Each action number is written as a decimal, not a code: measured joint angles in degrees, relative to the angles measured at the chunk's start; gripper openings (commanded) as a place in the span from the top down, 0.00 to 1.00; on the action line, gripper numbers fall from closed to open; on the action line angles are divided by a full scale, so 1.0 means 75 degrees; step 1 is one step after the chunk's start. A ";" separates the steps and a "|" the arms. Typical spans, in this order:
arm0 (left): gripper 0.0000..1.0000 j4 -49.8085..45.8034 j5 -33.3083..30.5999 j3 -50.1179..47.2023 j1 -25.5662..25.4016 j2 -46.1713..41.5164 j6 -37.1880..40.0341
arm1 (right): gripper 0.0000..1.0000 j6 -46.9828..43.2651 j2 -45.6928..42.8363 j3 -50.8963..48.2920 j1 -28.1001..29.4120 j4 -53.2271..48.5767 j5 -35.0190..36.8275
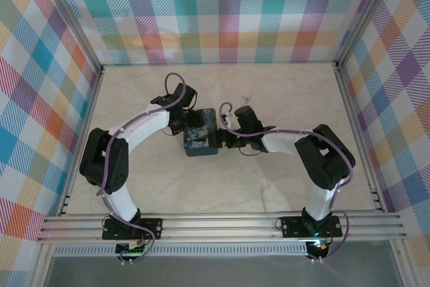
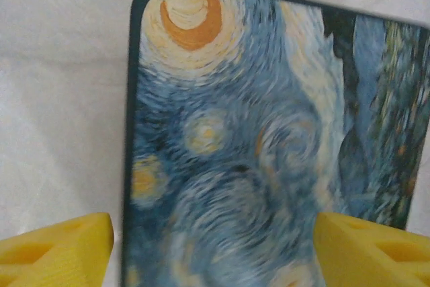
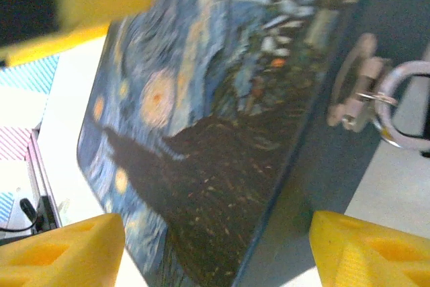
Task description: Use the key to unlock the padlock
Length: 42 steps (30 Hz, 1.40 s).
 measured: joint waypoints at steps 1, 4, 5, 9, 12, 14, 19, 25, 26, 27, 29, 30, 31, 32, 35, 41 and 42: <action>0.23 0.0055 0.0020 0.0047 0.0087 0.0102 0.0000 | 0.24 0.0055 0.0000 0.0015 0.0157 0.0003 0.0064; 0.23 0.0178 0.0157 0.0321 0.0312 0.0487 0.0032 | 0.22 0.0154 0.0070 0.0137 0.0478 0.0009 0.0163; 0.23 0.0274 0.0230 0.0423 0.0388 0.0621 0.0067 | 0.21 0.0201 0.0134 0.0210 0.0536 0.0009 0.0175; 0.23 0.0764 0.0595 0.0519 0.0624 0.0799 0.0175 | 0.17 0.0216 0.0256 0.0478 0.0600 -0.0152 0.0192; 0.21 0.0941 0.0825 0.0641 0.0714 0.0898 0.0323 | 0.15 0.0015 0.0216 0.0635 0.0562 -0.0481 0.0189; 0.21 0.0944 0.0871 0.0761 0.0778 0.0921 0.0466 | 0.14 -0.0154 0.0058 0.0647 0.0478 -0.0801 0.0178; 0.21 0.0766 0.0679 0.0930 0.0912 0.0822 0.0868 | 0.16 -0.0615 -0.0629 0.0694 -0.0216 -0.1795 0.0227; 0.21 0.0152 -0.0017 0.0892 0.0976 0.0224 0.1172 | 0.41 -0.1037 -0.0510 0.1804 -0.1489 -0.3051 0.1163; 0.21 0.0131 -0.0096 0.0801 0.0973 0.0055 0.1174 | 0.46 -0.1119 -0.0370 0.2078 -0.1629 -0.3197 0.1367; 0.21 0.0114 -0.0192 0.0656 0.0959 -0.0172 0.1169 | 0.49 -0.1157 -0.0143 0.2471 -0.1821 -0.3357 0.1641; 0.21 0.0061 -0.0391 0.0364 0.0886 -0.0586 0.1148 | 0.52 -0.1233 0.0347 0.3153 -0.2104 -0.3576 0.2063; 0.21 0.0026 -0.0513 0.0210 0.0839 -0.0781 0.1142 | 0.54 -0.1274 0.0664 0.3541 -0.2238 -0.3687 0.2285; 0.21 -0.0047 -0.0618 0.0079 0.0764 -0.0944 0.1142 | 0.55 -0.1309 0.0979 0.3879 -0.2346 -0.3765 0.2483; 0.21 -0.0102 -0.0708 -0.0026 0.0670 -0.1067 0.1134 | 0.56 -0.1343 0.1297 0.4205 -0.2433 -0.3870 0.2667; 0.21 -0.0152 -0.0877 -0.0370 0.0309 -0.1390 0.1107 | 0.59 -0.1445 0.2253 0.5144 -0.2570 -0.4252 0.3156; 0.21 -0.0280 -0.0909 -0.0877 -0.0029 -0.1871 0.1026 | 0.63 -0.1603 0.3459 0.6234 -0.2541 -0.4817 0.3660; 0.21 -0.0277 -0.0909 -0.0953 -0.0029 -0.1944 0.1003 | 0.65 -0.1620 0.3582 0.6365 -0.2538 -0.4890 0.3722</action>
